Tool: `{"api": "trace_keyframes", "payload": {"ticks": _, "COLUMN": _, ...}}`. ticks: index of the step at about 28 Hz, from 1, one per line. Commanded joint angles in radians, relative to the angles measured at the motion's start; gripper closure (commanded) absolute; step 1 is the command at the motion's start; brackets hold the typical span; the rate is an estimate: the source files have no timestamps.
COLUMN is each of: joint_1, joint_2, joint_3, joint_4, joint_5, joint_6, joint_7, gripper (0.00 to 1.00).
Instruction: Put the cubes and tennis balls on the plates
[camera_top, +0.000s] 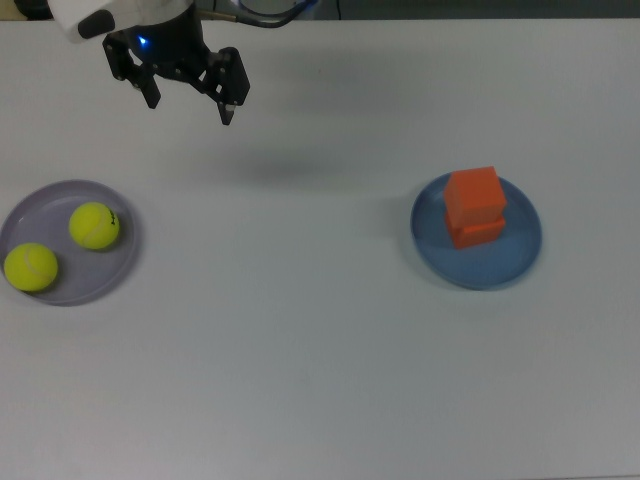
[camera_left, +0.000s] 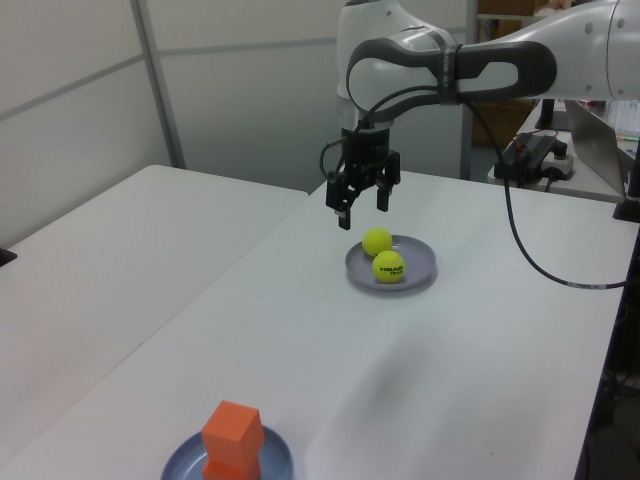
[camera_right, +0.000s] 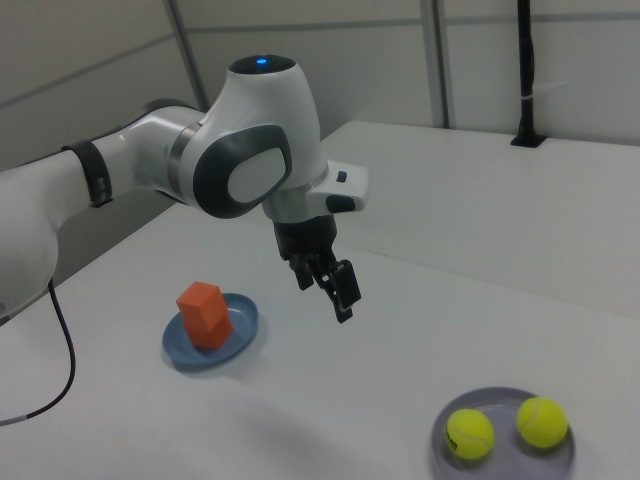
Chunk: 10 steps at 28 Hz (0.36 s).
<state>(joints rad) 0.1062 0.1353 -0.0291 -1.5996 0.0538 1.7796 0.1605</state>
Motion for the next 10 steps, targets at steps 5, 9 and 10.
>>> {"api": "trace_keyframes", "payload": {"ticks": 5, "joint_1": -0.011, "joint_2": -0.031, "joint_3": 0.015, "joint_4": -0.033, "joint_5": -0.018, "joint_6": 0.009, "joint_7": 0.017, "gripper": 0.00}}
{"api": "trace_keyframes", "payload": {"ticks": 9, "joint_1": -0.014, "joint_2": -0.031, "joint_3": 0.015, "joint_4": -0.036, "joint_5": -0.018, "joint_6": 0.021, "joint_7": 0.017, "gripper": 0.00}}
{"api": "trace_keyframes", "payload": {"ticks": 10, "joint_1": -0.016, "joint_2": -0.031, "joint_3": 0.015, "joint_4": -0.036, "joint_5": -0.018, "joint_6": 0.021, "joint_7": 0.017, "gripper": 0.00}}
